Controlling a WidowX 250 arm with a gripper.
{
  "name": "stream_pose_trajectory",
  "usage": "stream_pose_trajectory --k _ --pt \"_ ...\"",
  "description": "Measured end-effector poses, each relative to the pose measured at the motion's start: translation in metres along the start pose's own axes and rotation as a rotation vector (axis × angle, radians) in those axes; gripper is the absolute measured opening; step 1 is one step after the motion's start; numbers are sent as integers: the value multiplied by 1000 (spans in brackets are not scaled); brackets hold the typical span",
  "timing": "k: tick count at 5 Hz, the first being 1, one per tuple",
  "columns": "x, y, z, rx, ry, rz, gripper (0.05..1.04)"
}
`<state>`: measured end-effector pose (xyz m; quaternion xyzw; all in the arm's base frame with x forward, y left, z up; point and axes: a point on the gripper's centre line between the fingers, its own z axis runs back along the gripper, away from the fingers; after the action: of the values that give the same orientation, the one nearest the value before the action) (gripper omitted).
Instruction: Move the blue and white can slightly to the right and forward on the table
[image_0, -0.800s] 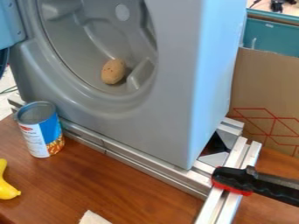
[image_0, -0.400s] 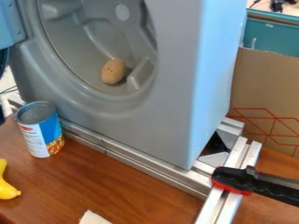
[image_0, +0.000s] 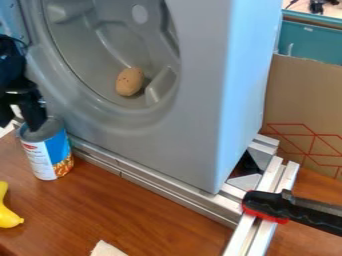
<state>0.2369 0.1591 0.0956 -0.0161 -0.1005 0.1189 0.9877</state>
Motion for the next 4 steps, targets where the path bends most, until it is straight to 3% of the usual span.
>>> stream_pose_trajectory --k 2,4 --pt "20 22 -25 174 -33 390 999" --pt "25 44 -33 260 25 478 1000"
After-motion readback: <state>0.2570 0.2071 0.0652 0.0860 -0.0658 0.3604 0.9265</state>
